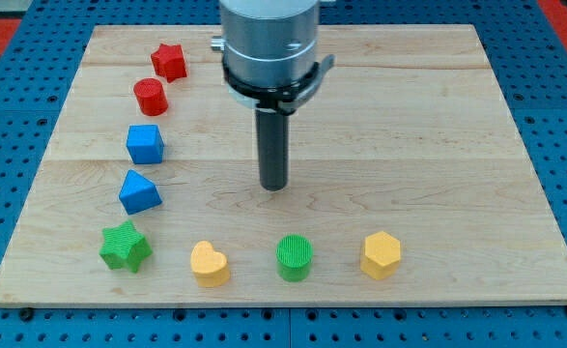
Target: Place the blue triangle to the bottom left of the board
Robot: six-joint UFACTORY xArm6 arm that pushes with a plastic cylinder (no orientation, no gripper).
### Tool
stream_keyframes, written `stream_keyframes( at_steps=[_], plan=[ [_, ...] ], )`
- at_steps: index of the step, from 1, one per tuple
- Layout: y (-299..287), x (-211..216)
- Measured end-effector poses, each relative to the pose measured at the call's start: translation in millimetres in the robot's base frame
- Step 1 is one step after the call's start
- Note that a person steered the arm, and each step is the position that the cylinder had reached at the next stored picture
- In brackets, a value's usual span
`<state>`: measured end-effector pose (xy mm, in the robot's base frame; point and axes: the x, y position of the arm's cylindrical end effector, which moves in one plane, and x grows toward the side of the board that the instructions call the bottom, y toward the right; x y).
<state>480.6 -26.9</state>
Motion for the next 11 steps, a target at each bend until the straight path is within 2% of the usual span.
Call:
stream_keyframes(
  at_steps=[1, 4, 7, 9, 11],
  plan=[
    [-60.9, 0.2],
    [-77.8, -3.6],
    [-170.9, -3.2],
    [-137.1, -6.7],
    [-159.3, 13.1]
  ],
)
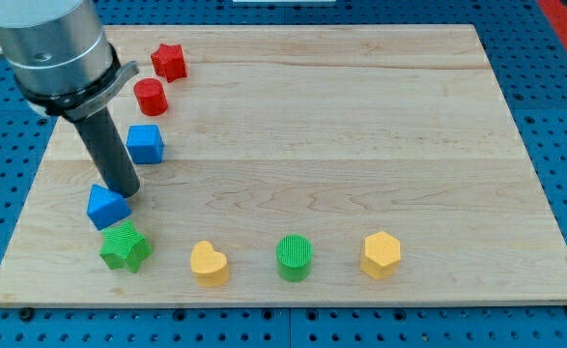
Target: Place the blue triangle to the bottom left of the board
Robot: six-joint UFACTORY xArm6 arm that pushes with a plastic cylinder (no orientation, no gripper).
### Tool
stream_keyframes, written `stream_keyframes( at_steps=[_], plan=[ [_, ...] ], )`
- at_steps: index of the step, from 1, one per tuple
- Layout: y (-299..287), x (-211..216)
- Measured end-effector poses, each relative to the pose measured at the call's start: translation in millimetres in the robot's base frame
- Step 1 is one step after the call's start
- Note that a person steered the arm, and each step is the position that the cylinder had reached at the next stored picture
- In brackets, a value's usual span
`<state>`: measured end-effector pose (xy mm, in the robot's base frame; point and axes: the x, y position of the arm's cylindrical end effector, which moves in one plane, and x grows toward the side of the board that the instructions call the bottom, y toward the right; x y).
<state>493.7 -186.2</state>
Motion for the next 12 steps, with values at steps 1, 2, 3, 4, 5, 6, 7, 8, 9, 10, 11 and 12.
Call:
stream_keyframes(
  at_steps=[1, 2, 3, 4, 5, 6, 7, 8, 9, 10, 11, 12],
  plan=[
    [-24.2, 2.6],
    [-48.8, 3.3],
    [-47.8, 3.3],
    [-28.7, 5.4],
    [-14.7, 9.9],
    [-1.2, 9.9],
    [14.5, 11.9],
    [0.8, 23.7],
    [-24.3, 31.8],
    [-45.6, 32.9],
    [-49.4, 32.9],
    [-49.4, 33.6]
  ],
)
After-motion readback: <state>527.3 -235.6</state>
